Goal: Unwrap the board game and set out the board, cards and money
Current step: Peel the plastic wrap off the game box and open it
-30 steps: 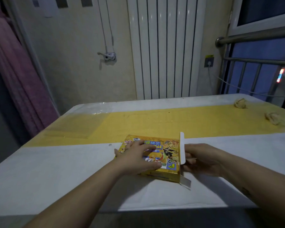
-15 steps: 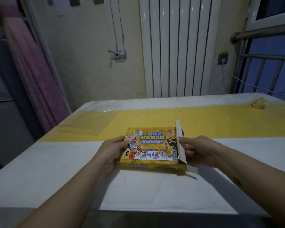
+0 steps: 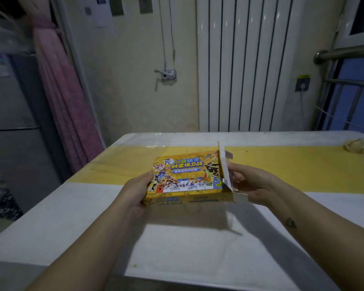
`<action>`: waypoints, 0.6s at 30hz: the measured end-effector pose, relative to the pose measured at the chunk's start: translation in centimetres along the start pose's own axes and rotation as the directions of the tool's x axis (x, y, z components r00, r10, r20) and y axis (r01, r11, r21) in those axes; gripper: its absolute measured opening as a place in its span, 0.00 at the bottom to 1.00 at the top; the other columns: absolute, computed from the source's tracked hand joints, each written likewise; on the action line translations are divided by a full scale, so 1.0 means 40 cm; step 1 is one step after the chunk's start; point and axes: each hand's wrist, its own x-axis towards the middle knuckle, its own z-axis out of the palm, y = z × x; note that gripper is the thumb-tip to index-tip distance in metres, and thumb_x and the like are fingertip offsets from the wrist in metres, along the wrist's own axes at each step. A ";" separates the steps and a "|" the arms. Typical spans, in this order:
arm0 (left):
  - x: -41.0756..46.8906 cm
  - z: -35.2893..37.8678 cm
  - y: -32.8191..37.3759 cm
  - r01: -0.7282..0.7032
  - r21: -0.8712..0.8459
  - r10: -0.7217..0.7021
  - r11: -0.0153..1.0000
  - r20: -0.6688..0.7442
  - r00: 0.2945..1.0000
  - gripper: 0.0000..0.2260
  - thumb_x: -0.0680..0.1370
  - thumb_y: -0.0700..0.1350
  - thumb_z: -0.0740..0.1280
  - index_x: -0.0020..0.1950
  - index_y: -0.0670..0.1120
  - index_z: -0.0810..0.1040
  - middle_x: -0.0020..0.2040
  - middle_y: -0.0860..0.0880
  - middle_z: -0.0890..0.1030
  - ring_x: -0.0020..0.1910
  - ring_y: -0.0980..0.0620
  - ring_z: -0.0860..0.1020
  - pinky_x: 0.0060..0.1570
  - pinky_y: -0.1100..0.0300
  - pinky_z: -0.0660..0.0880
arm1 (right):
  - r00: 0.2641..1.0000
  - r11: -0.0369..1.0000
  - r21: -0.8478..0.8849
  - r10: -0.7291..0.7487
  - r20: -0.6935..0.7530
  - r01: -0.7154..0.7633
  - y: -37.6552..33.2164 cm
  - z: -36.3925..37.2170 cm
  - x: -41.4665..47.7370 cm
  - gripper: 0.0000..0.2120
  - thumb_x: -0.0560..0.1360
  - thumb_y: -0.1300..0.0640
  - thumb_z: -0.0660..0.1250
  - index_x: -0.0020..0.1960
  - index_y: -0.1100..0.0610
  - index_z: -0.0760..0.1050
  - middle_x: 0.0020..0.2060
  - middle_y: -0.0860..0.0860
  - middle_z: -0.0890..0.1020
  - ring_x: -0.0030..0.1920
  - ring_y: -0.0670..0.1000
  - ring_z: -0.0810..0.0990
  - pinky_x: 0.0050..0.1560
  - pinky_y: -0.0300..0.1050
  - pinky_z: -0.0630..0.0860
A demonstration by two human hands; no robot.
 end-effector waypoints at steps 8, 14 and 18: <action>0.029 -0.148 0.043 0.002 0.005 -0.001 1.000 -0.161 0.987 0.10 0.80 0.46 0.62 0.43 0.42 0.78 0.25 0.47 0.80 0.20 0.51 0.77 0.18 0.61 0.73 | 0.995 0.995 -0.080 -0.072 -0.071 0.066 0.013 0.053 0.082 0.08 0.77 0.58 0.64 0.42 0.61 0.72 0.36 0.56 0.76 0.43 0.56 0.81 0.39 0.47 0.80; 0.053 -0.190 0.028 0.017 -0.005 -0.018 1.000 -0.193 0.981 0.10 0.80 0.46 0.64 0.45 0.41 0.78 0.29 0.45 0.82 0.24 0.48 0.80 0.27 0.55 0.78 | 0.992 0.967 -0.255 0.029 0.124 0.004 0.044 0.072 0.053 0.12 0.79 0.55 0.63 0.53 0.63 0.78 0.43 0.59 0.85 0.34 0.55 0.85 0.25 0.41 0.77; 0.064 -0.192 0.018 0.028 -0.016 -0.031 0.999 -0.215 0.976 0.10 0.80 0.45 0.64 0.45 0.40 0.78 0.29 0.45 0.82 0.25 0.48 0.80 0.31 0.55 0.79 | 0.998 0.970 -0.242 -0.015 0.066 0.031 0.049 0.050 0.061 0.09 0.79 0.57 0.63 0.53 0.62 0.77 0.45 0.57 0.85 0.40 0.55 0.83 0.32 0.44 0.81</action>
